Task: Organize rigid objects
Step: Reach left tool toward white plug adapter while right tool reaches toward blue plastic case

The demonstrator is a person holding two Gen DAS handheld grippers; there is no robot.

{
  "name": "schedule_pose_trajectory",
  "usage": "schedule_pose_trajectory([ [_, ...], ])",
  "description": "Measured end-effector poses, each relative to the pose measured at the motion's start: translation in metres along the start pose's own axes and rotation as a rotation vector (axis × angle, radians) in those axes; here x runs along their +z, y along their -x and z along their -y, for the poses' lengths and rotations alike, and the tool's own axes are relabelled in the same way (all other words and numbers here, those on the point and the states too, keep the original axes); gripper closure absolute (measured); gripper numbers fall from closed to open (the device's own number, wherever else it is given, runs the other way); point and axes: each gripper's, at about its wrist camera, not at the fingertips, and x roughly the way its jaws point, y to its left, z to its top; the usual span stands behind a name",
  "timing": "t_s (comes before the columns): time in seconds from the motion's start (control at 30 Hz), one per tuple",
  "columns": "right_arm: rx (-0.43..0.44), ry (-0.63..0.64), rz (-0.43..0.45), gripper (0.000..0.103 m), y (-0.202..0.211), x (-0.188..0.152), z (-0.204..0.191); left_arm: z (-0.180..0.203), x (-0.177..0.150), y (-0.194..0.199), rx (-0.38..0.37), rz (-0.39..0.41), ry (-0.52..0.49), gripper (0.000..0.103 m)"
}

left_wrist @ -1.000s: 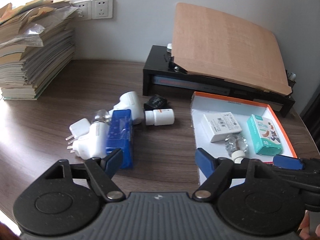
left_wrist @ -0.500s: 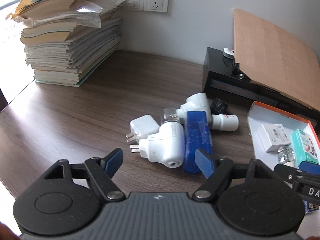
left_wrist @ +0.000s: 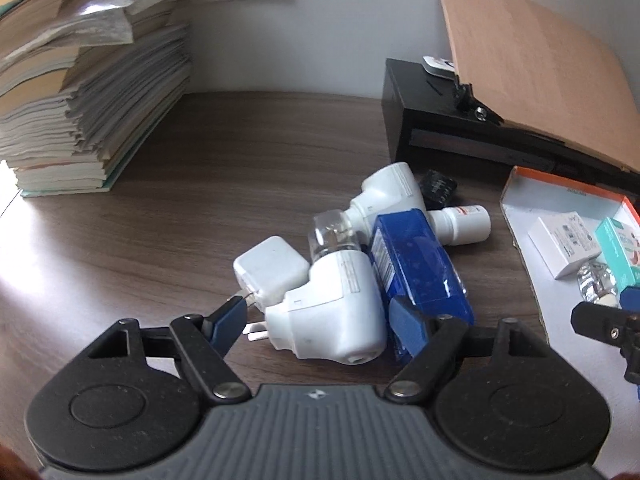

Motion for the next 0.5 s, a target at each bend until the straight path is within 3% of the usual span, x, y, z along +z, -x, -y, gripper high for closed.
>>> schedule_pose_trajectory([
  [0.23, -0.021, -0.024, -0.010, 0.023, -0.007, 0.002, 0.003, 0.014, 0.000, -0.019, 0.027, -0.009, -0.125, 0.023],
  [0.27, -0.020, -0.024, -0.011, 0.023, -0.008, 0.002, 0.003, 0.015, 0.000, -0.021, 0.030, -0.005, -0.142, 0.026],
  [0.33, -0.016, -0.021, -0.015, 0.023, -0.009, 0.002, 0.001, 0.018, 0.001, -0.022, 0.028, 0.000, -0.168, 0.041],
  [0.5, 0.006, -0.003, -0.013, 0.023, -0.011, 0.004, -0.007, 0.010, -0.002, -0.016, -0.009, 0.010, -0.135, 0.043],
])
